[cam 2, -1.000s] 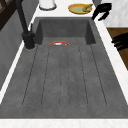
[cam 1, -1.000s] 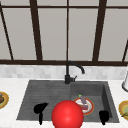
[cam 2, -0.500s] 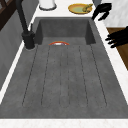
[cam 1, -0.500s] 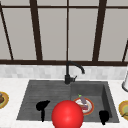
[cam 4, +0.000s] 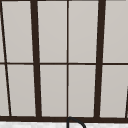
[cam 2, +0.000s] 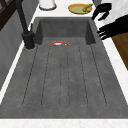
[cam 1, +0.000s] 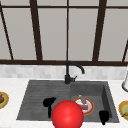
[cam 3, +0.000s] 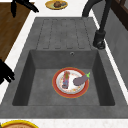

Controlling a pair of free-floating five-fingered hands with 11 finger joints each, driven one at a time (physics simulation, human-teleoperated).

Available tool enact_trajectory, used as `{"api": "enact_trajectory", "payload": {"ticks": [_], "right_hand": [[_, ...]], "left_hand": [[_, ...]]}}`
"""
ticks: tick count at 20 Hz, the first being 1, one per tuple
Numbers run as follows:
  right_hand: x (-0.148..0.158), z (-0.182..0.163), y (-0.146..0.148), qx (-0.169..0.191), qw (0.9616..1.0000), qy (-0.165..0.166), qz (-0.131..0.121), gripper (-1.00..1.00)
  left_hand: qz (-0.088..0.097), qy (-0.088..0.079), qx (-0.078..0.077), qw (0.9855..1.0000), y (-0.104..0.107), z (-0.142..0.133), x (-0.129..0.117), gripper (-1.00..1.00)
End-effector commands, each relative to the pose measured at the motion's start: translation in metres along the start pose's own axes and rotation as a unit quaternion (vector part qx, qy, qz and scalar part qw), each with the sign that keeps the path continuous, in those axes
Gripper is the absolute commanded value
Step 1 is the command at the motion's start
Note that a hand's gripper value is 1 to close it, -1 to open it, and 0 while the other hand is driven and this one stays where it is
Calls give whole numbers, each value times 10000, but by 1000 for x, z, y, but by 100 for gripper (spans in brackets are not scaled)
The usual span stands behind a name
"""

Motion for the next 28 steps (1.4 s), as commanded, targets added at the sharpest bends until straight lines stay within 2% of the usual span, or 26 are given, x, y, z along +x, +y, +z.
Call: {"api": "enact_trajectory", "payload": {"ticks": [1, 7, 16, 19, 28], "right_hand": [[0, 0, 0, 0, 10000, 0, 0, 0], [0, 0, 0, 0, 10000, 0, 0, 0], [0, 0, 0, 0, 10000, 0, 0, 0], [0, 0, 0, 0, 10000, 0, 0, 0], [0, 0, 0, 0, 10000, 0, 0, 0]], "left_hand": [[17, -73, -103, 9999, 4, -23, -14, -100], [23, -36, -96, 9999, 7, -63, -32, -100], [13, 80, -157, 9998, -2, -129, -46, -100], [132, 137, -217, 9996, -5, -148, -49, -100], [330, 229, -301, 9987, -22, -198, -61, -100]]}}
